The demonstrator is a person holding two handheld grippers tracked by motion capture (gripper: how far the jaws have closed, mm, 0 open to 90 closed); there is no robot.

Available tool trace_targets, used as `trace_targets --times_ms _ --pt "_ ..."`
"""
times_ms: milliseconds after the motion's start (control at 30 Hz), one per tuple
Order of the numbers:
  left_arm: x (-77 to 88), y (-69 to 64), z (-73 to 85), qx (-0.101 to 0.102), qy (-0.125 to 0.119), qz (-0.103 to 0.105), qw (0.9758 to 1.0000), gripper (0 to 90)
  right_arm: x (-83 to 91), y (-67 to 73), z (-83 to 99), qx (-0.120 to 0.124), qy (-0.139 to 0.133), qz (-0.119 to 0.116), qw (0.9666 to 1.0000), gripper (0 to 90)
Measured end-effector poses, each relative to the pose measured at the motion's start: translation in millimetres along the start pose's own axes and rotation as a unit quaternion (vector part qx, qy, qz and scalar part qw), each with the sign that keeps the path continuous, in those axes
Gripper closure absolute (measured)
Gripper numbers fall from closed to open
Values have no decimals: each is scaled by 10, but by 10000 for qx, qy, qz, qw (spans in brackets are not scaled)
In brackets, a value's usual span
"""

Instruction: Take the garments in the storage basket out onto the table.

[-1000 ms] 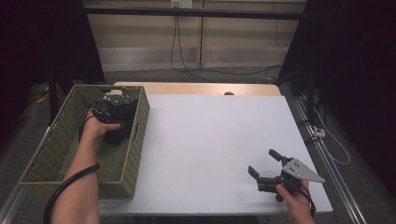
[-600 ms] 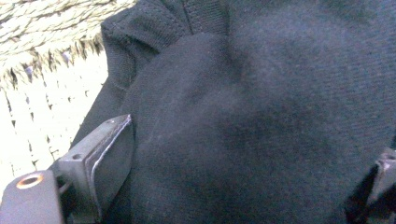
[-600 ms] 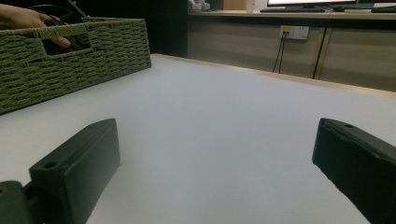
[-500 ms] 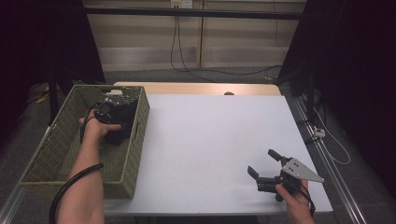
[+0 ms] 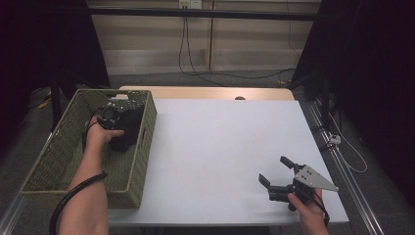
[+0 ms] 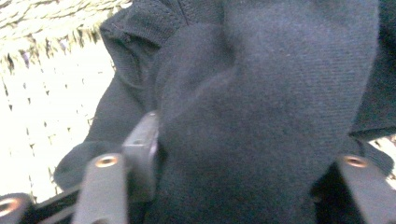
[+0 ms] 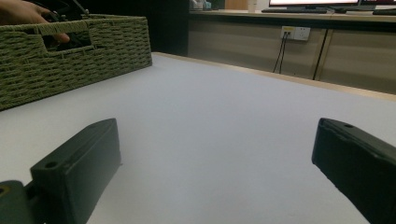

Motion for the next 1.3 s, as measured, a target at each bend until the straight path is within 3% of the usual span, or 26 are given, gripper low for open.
trace_targets --times_ms 33,200,400,433,467,533,567,633,667,867,900,967,1033,1133,1200,1267,1300 --pt "1 39 -19 -63 -53 -238 9997 495 0 0 0 -2 0 7 10000 3" --pt "22 17 -25 -33 147 -217 9996 559 -5 -8 5 5 17 21 10000 4" --pt "47 17 -32 137 154 -209 9996 594 -6 -8 10 -37 27 28 10000 4" --pt "45 8 -41 245 127 -196 9994 598 -5 -10 10 -23 26 21 10000 4" --pt "58 17 -48 252 137 -286 9992 603 -2 -14 13 -48 41 56 10000 4" --pt "104 -14 -61 283 235 -153 9992 608 -3 -12 12 -66 36 37 10000 4" --pt "121 -18 -78 347 204 -209 9990 609 -3 -14 9 -40 20 37 10000 4" --pt "199 -48 -112 404 205 -79 9989 610 0 -16 10 -54 19 35 10000 4" --pt "291 -48 -141 305 221 -19 9993 610 3 -18 6 -59 2 44 10000 4" --pt "484 -9 -145 318 238 15 9992 610 15 -12 -2 -55 -28 27 10000 4" --pt "511 -19 -155 420 172 44 9990 610 15 -12 -2 -55 -28 27 10000 4" --pt "579 5 -154 416 135 2 9990 610 15 -15 2 -59 -17 30 10000 4" --pt "651 -7 -156 411 116 159 9990 610 12 -17 5 -104 -1 46 9999 4" --pt "736 -21 -160 459 82 213 9987 609 5 -32 7 -45 4 76 10000 4" --pt "824 -1 -154 305 127 225 9992 609 8 -23 1 -84 -9 60 9999 4" --pt "895 -13 -173 459 4 269 9986 609 10 -18 -4 -82 -26 37 10000 4" --pt "928 15 -185 492 -84 157 9986 609 10 -15 -1 -113 -17 36 9999 4"
Point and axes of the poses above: each handheld gripper's, and its own axes: x roughly backward along the jaws, z roughly out of its underside, y roughly to its left, the point moved 10 cm from there along -x, roughly forward along the jaws, and after that the axes turned 9 degrees about y, right-handed, at the moved point
